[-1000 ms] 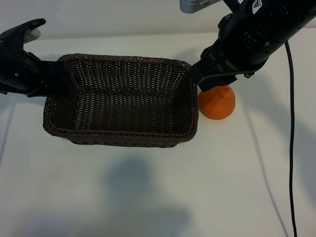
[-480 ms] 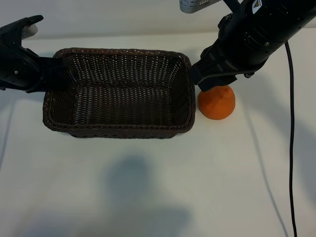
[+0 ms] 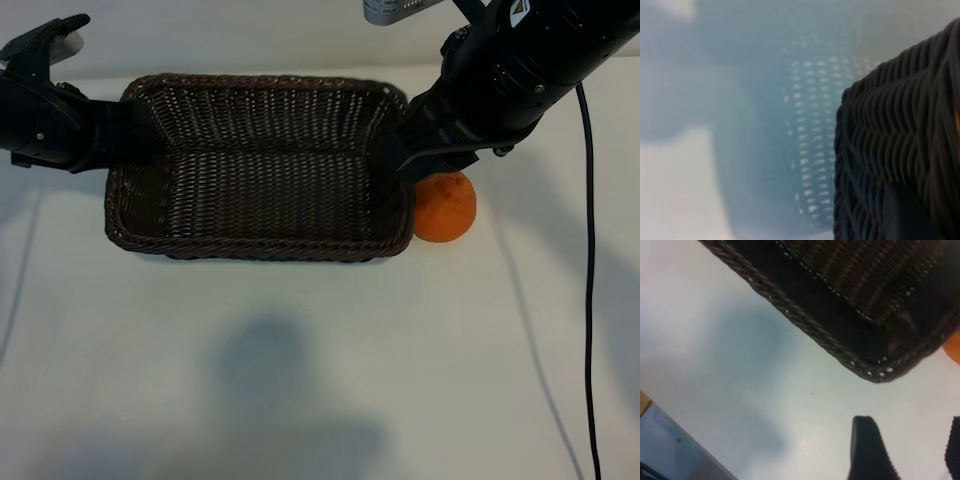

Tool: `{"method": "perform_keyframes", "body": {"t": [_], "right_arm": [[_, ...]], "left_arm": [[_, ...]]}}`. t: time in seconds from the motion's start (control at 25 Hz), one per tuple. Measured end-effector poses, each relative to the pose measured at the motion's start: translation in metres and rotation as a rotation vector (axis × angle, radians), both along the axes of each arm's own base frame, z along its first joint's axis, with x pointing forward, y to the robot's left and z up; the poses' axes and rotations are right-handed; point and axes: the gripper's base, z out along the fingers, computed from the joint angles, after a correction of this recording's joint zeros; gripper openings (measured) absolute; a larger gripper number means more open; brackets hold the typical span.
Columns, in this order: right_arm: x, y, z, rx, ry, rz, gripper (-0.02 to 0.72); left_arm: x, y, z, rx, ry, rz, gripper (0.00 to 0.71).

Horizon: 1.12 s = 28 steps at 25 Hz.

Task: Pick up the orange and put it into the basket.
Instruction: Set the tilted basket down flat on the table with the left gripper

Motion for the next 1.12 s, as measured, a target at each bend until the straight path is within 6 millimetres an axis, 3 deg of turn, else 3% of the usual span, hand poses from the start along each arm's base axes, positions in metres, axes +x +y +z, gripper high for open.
{"method": "perform_keyframes", "body": {"t": [0.8, 1.12], "right_arm": [[0.000, 0.001, 0.000, 0.012, 0.002, -0.001, 0.387], [0.000, 0.001, 0.000, 0.015, 0.002, -0.001, 0.387]], "left_arm": [[0.009, -0.003, -0.041, -0.040, 0.090, -0.024, 0.158], [0.009, -0.003, -0.043, -0.048, 0.097, -0.021, 0.157]]}}
